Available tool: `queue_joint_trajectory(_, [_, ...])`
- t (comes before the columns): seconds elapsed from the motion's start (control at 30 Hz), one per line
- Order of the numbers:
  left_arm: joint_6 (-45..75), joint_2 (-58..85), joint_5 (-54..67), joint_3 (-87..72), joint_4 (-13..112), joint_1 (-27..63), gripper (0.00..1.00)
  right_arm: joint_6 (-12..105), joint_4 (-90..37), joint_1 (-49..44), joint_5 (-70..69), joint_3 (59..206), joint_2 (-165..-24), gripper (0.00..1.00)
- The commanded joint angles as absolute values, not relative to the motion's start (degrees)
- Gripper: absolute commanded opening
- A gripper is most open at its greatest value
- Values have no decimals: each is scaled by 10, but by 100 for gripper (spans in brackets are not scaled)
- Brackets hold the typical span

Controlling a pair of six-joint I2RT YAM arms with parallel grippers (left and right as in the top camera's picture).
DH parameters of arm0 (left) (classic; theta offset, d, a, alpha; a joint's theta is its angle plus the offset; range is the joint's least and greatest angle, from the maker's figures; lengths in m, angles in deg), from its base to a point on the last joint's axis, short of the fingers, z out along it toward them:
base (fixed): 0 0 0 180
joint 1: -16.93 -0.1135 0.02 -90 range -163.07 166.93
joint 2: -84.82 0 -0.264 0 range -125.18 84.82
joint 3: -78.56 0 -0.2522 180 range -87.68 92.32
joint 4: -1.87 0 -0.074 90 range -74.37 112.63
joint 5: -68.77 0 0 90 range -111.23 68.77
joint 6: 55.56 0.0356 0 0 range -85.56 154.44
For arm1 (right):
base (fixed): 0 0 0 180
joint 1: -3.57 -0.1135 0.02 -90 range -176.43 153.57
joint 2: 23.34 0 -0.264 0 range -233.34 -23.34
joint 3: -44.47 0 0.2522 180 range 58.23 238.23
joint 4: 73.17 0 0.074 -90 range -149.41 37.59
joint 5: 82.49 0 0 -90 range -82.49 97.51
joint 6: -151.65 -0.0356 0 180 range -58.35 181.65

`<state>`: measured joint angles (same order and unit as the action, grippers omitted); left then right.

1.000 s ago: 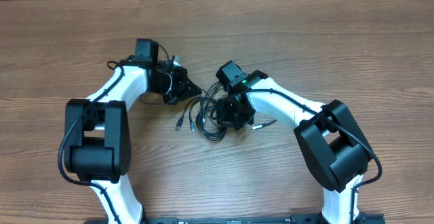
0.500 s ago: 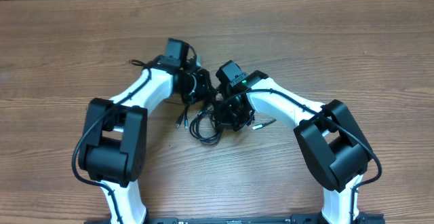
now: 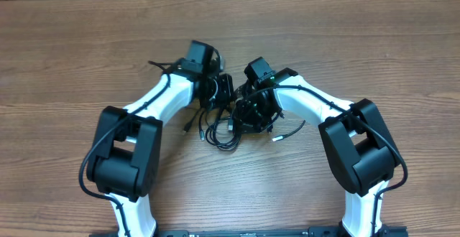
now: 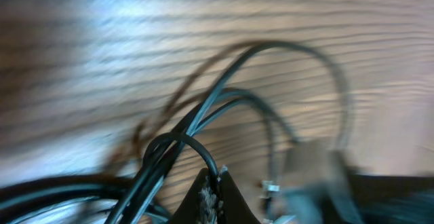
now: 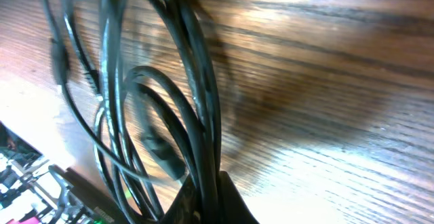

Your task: Untangle cables

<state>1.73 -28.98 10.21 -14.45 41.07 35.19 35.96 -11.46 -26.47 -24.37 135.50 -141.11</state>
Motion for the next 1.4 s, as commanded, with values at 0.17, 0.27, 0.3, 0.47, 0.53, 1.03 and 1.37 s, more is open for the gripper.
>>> queue_joint_trajectory(0.17, [83,-279,237,-141,452,232,4,362,-109,-279,-204,1354,-1411,4])
queue_joint_trajectory(0.27, [110,-279,91,-141,538,210,33,362,-110,-279,-206,1354,-1411,6])
queue_joint_trajectory(0.3, [114,-279,52,-141,558,210,43,362,-110,-279,-206,1354,-1411,9])
queue_joint_trajectory(0.47, [227,-279,103,-124,636,207,61,370,-94,-274,-253,1359,-1410,4])
queue_joint_trajectory(0.53, [287,-279,134,-89,686,205,63,412,-71,-263,-289,1373,-1407,13])
queue_joint_trajectory(1.03, [362,-279,-3,-52,866,364,73,467,18,-117,-255,1418,-1403,100])
queue_joint_trajectory(1.37, [362,-279,-54,-138,761,481,77,467,46,93,-130,1408,-1404,100])
